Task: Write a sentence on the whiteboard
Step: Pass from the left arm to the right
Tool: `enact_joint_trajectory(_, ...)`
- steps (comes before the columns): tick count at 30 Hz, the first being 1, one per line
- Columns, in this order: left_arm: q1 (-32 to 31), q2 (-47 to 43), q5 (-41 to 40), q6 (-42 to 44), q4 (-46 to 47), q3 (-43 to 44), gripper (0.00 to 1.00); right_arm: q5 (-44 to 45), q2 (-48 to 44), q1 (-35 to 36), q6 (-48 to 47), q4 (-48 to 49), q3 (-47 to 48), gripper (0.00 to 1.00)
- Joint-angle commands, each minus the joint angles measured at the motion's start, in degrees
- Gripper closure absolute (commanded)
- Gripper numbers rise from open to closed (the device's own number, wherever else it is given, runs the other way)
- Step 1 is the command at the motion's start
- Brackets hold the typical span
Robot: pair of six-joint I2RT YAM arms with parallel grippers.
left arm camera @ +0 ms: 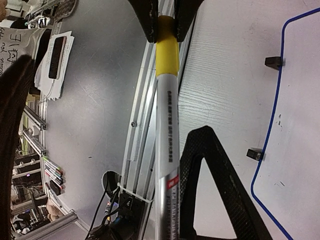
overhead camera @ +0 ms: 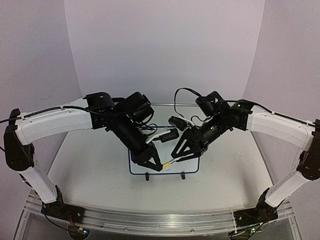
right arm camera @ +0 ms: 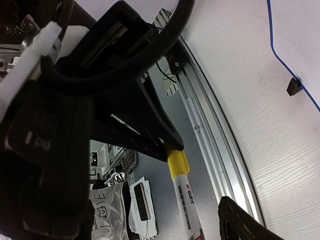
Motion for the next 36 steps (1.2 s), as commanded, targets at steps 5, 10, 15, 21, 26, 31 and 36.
enact_joint_trajectory(5, -0.22, 0.88, -0.47, 2.22, -0.14, 3.51, 1.0, -1.01, 1.32, 1.02, -0.17, 1.36, 1.21, 0.31)
enact_joint_trajectory(10, -0.17, 1.13, -0.43, 2.33, -0.23, 3.73, 1.0, -0.58, 1.27, 1.18, -0.29, 1.31, 0.61, 0.46)
enact_joint_trajectory(15, -0.17, 1.11, -0.69, 2.45, -0.34, 4.18, 1.0, 0.43, 1.05, 1.15, -0.52, 1.28, 0.33, 0.61)
enact_joint_trajectory(21, -0.13, 1.05, -1.07, 2.42, -0.65, 4.75, 1.0, 1.77, 0.69, 1.13, -0.87, 1.28, -0.07, 0.77)
enact_joint_trajectory(26, -0.17, 0.78, -1.51, 2.52, -0.95, 4.97, 1.0, 2.86, 0.39, 1.18, -1.12, 1.19, -0.58, 0.88)
enact_joint_trajectory(31, -0.17, 0.54, -1.87, 2.53, -1.03, 5.1, 1.0, 3.56, -0.18, 1.14, -1.54, 1.26, -1.06, 1.0)
enact_joint_trajectory(36, -0.17, -0.11, -2.44, 2.1, -0.19, 4.66, 0.8, 4.78, -0.95, 1.14, -1.76, 1.4, -0.45, 1.0)
